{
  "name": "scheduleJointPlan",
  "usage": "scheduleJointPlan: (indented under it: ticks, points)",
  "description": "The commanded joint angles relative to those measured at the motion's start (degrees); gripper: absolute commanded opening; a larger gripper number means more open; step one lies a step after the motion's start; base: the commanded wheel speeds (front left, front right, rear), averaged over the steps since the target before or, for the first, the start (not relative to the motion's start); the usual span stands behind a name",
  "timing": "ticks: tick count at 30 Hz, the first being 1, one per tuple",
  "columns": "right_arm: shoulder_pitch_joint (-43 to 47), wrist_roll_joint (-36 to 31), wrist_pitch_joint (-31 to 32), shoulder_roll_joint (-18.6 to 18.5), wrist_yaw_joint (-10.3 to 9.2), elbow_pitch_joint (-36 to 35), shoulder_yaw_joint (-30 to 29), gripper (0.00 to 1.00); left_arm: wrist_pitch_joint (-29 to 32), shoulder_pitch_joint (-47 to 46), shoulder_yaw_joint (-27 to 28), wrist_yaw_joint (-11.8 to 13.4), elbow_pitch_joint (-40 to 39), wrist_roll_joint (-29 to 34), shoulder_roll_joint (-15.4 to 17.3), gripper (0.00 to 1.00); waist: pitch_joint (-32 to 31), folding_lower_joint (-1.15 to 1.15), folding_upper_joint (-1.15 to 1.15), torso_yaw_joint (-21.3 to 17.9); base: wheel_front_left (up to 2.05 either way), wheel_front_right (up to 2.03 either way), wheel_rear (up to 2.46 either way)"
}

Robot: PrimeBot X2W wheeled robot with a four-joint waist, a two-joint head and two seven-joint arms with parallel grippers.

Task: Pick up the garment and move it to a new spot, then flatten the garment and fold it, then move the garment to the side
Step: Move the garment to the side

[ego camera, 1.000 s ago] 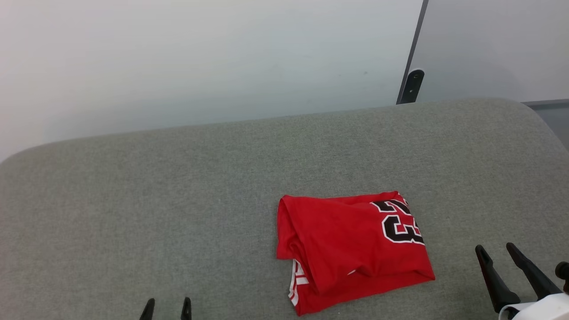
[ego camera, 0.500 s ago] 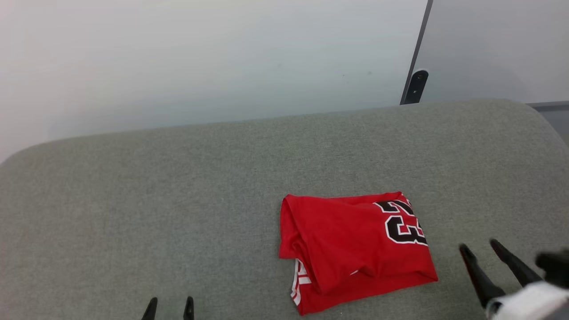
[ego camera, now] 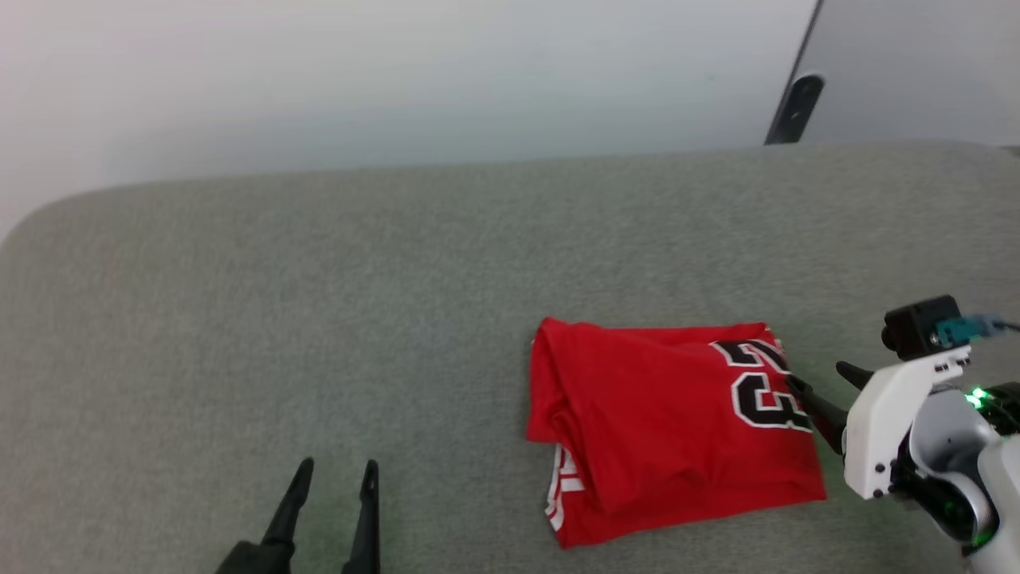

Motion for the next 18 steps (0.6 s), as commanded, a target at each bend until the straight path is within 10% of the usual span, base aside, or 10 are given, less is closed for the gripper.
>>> scheduleJointPlan:
  ticks: [1, 18]
  points:
    - [-2.2, 0.9, 2.3, -0.2, -0.07, 2.2, 0.7, 1.0, 0.0, -1.3, -0.3, -0.1, 0.2, -0.1, -0.1, 1.0, 3.2, 0.0, 0.0, 2.8, 0.0, 0.0, 0.0]
    - [-5.6, 4.3, 18.2, -0.2, -0.08, 13.4, 8.4, 1.0, 0.0, -6.7, -2.4, 0.3, 1.9, -1.3, -0.5, 1.0, 9.5, 0.0, 0.0, 6.1, 0.0, 0.0, 0.0]
